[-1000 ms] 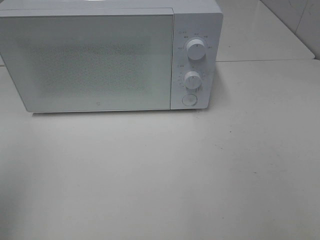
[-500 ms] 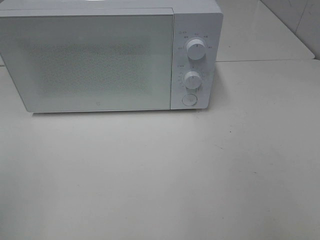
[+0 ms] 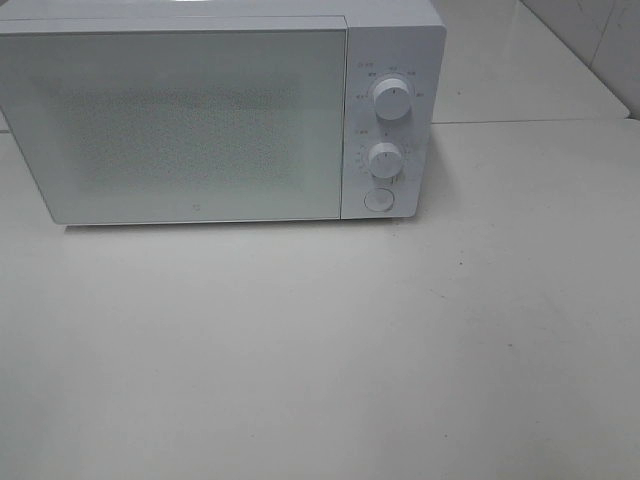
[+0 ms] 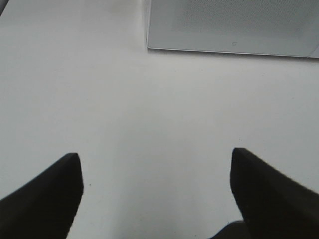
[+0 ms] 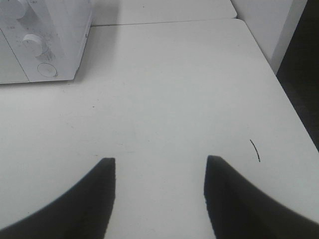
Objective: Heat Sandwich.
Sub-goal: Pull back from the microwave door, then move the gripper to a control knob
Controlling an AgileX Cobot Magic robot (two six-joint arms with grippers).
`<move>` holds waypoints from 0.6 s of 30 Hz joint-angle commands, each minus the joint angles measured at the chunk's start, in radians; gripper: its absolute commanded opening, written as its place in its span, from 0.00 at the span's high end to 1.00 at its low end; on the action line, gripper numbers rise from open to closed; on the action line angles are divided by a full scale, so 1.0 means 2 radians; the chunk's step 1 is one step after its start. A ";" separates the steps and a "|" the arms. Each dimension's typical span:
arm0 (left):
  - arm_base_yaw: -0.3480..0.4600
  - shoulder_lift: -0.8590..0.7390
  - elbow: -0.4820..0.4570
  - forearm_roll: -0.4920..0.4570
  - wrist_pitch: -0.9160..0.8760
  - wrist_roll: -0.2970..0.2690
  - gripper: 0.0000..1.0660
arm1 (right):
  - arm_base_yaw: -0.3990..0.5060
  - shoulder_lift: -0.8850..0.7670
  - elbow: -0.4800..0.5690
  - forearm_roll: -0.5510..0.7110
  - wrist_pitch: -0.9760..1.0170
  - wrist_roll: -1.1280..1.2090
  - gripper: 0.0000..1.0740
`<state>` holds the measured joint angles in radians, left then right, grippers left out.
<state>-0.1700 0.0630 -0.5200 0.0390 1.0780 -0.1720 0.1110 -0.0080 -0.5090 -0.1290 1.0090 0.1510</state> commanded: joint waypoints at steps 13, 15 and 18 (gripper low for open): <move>0.002 -0.047 0.001 0.019 -0.001 -0.003 0.28 | -0.002 -0.011 0.003 -0.003 -0.004 -0.003 0.50; 0.002 -0.047 0.001 0.020 -0.001 -0.003 0.28 | -0.002 -0.011 0.003 -0.003 -0.004 -0.003 0.50; 0.006 -0.047 0.001 0.023 -0.001 -0.003 0.28 | -0.002 -0.011 0.003 -0.003 -0.004 -0.003 0.50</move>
<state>-0.1590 -0.0040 -0.5190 0.0760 1.0780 -0.1720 0.1110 -0.0080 -0.5090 -0.1290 1.0090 0.1510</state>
